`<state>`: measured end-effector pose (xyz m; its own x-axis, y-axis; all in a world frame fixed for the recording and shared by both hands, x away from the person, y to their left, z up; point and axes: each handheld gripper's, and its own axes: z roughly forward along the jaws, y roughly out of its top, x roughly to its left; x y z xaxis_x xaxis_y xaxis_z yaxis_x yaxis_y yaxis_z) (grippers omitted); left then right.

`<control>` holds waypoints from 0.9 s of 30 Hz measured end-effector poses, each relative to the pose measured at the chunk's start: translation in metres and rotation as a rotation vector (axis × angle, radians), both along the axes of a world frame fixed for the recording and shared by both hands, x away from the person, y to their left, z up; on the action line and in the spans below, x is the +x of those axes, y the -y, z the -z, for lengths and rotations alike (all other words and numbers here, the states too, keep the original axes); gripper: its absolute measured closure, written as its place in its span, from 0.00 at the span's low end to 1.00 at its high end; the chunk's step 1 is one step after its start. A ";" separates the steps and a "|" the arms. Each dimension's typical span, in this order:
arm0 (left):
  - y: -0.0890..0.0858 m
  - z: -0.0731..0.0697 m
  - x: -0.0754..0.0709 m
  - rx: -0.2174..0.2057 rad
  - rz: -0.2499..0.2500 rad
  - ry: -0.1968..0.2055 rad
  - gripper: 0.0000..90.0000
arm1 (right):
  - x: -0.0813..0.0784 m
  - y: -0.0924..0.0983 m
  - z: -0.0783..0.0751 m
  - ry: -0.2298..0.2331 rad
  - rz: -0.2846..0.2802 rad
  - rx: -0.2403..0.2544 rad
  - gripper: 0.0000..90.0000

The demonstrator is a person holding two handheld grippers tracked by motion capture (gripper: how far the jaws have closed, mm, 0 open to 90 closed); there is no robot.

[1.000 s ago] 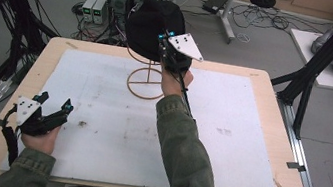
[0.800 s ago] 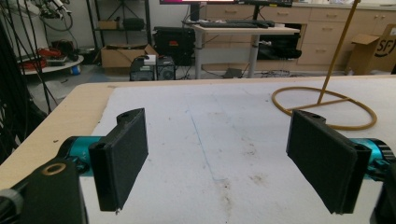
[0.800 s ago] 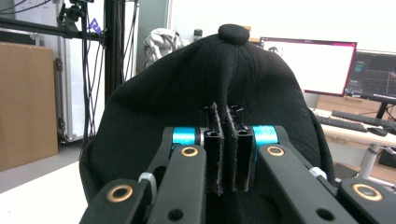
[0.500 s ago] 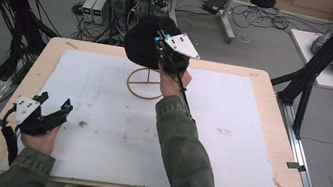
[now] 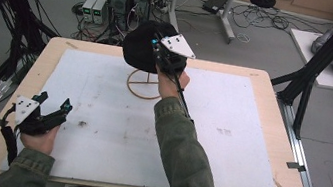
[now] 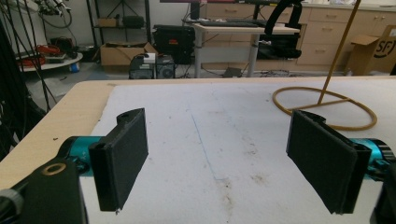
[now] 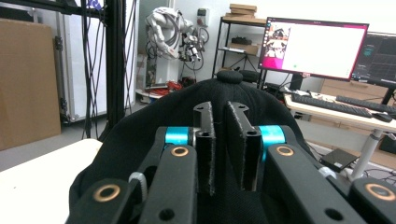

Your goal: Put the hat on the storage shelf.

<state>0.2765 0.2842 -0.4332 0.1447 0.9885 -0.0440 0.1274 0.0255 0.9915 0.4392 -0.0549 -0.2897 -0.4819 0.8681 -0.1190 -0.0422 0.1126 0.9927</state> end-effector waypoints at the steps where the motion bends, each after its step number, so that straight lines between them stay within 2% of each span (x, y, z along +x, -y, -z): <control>1: 0.000 0.000 0.000 0.000 0.001 0.000 0.23 | -0.001 0.000 0.000 -0.003 -0.003 0.002 0.87; 3: 0.000 0.000 0.000 0.000 0.001 0.000 0.23 | 0.000 0.001 -0.001 -0.005 -0.009 0.005 0.80; 6: 0.000 0.000 0.000 0.003 -0.001 0.001 0.23 | 0.001 0.003 0.000 -0.028 -0.008 0.000 0.56; 9: 0.000 0.000 -0.001 0.004 -0.003 0.005 0.23 | 0.004 0.008 0.001 -0.064 0.014 0.008 0.40; 14: 0.000 0.000 -0.001 0.001 -0.003 0.004 0.23 | 0.003 0.021 0.005 -0.091 0.032 0.009 0.16; 16: -0.001 -0.001 -0.002 0.001 -0.001 0.005 0.23 | 0.001 0.029 0.010 -0.104 0.046 -0.021 0.14; 18: -0.001 -0.001 -0.002 -0.002 -0.002 0.004 0.23 | -0.003 0.042 0.016 -0.116 0.038 -0.029 0.14; 22: 0.000 -0.001 -0.002 0.001 0.001 0.006 0.23 | -0.012 0.069 0.026 -0.152 0.048 0.011 0.14; 24: 0.001 -0.001 -0.001 0.005 0.000 0.003 0.23 | -0.019 0.083 0.032 -0.152 0.065 0.027 0.14; 27: 0.001 -0.001 -0.001 0.007 0.002 0.005 0.23 | -0.029 0.100 0.039 -0.147 0.103 0.025 0.14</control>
